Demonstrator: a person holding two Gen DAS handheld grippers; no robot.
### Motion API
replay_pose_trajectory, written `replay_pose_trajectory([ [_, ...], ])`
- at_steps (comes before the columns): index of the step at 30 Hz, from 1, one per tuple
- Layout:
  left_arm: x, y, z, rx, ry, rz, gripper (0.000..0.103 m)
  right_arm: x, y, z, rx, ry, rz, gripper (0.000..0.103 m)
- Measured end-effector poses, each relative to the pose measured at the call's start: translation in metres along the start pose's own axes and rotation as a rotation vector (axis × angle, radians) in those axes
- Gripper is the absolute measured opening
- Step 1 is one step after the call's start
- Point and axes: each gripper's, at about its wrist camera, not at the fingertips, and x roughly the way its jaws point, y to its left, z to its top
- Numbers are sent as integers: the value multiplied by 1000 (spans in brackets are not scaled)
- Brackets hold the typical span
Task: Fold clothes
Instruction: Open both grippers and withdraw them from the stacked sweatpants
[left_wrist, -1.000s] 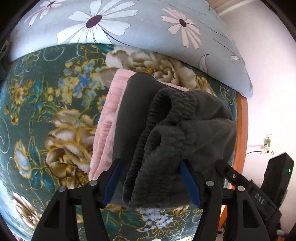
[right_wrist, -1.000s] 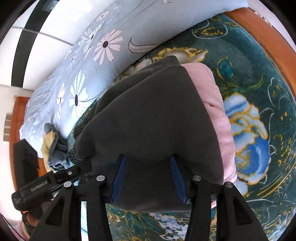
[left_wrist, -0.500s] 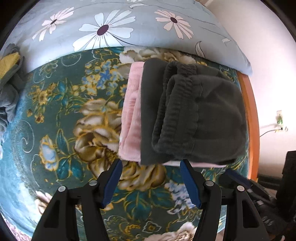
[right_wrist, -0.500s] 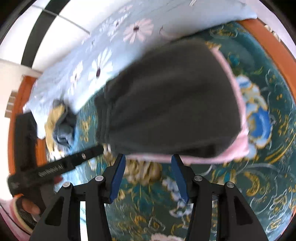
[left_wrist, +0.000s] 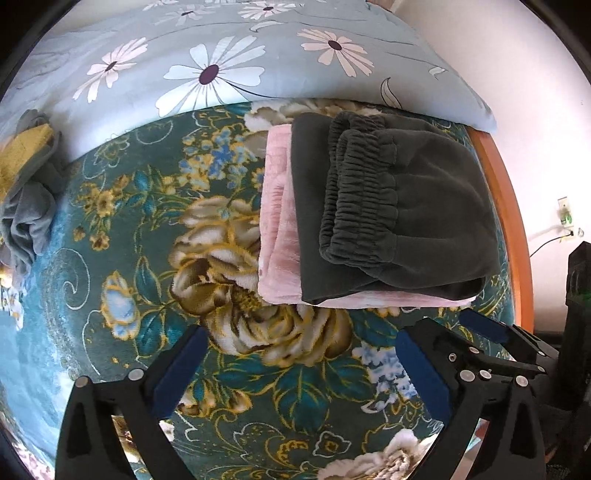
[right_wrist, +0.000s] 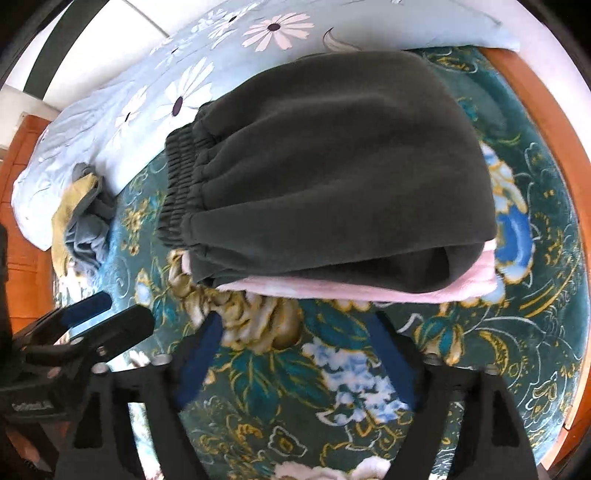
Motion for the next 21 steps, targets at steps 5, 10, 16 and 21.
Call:
replay_pose_trajectory([
  [5,0,0,0,12,4,9,103,3,2,0,4,-2,0,91],
  [10,3,-1,1,14,11,15,103,5,1,-1,5,-7,8,91],
  [16,8,-2,2,17,21,28,103,6,-4,-1,-12,-19,-3,91],
  [21,11,-9,3,24,23,23,103,7,-11,-2,-7,-5,-17,91],
])
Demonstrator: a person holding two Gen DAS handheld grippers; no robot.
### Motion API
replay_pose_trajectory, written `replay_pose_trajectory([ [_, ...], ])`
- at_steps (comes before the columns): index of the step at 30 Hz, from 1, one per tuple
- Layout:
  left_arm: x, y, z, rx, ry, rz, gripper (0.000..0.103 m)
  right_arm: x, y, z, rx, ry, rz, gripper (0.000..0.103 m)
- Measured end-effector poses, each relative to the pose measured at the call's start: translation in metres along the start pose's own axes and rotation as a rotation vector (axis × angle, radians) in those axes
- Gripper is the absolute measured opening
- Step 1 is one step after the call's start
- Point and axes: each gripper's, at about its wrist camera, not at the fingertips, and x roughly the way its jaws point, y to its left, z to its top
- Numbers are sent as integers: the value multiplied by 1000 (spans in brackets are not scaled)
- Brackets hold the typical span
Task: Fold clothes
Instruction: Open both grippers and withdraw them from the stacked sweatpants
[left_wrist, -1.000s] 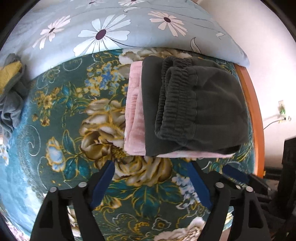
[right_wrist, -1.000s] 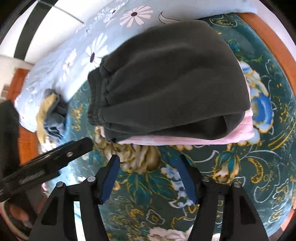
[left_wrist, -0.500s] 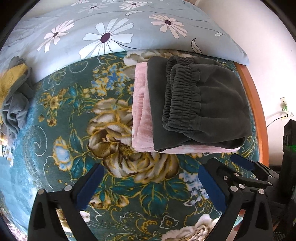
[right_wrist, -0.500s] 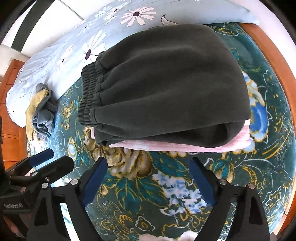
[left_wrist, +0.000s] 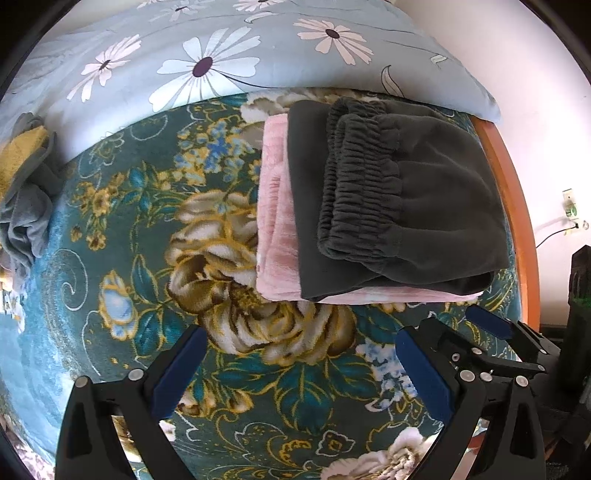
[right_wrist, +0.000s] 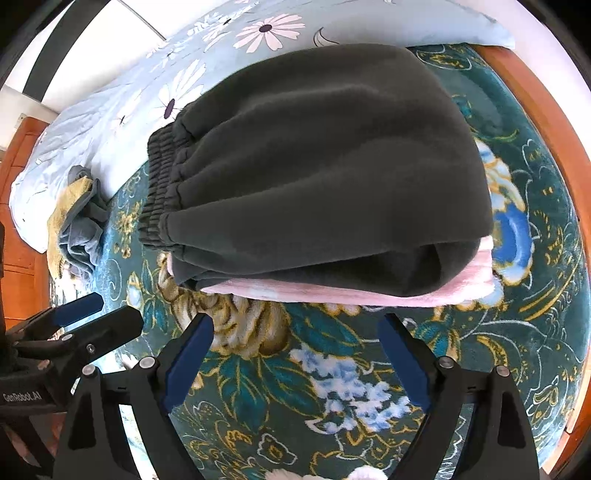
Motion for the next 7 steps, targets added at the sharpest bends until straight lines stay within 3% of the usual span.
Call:
replay_pose_trajectory([
  [7,-2,-10,-2,34,-6,18,103,-2,-6,-1,5,11,-20,91],
])
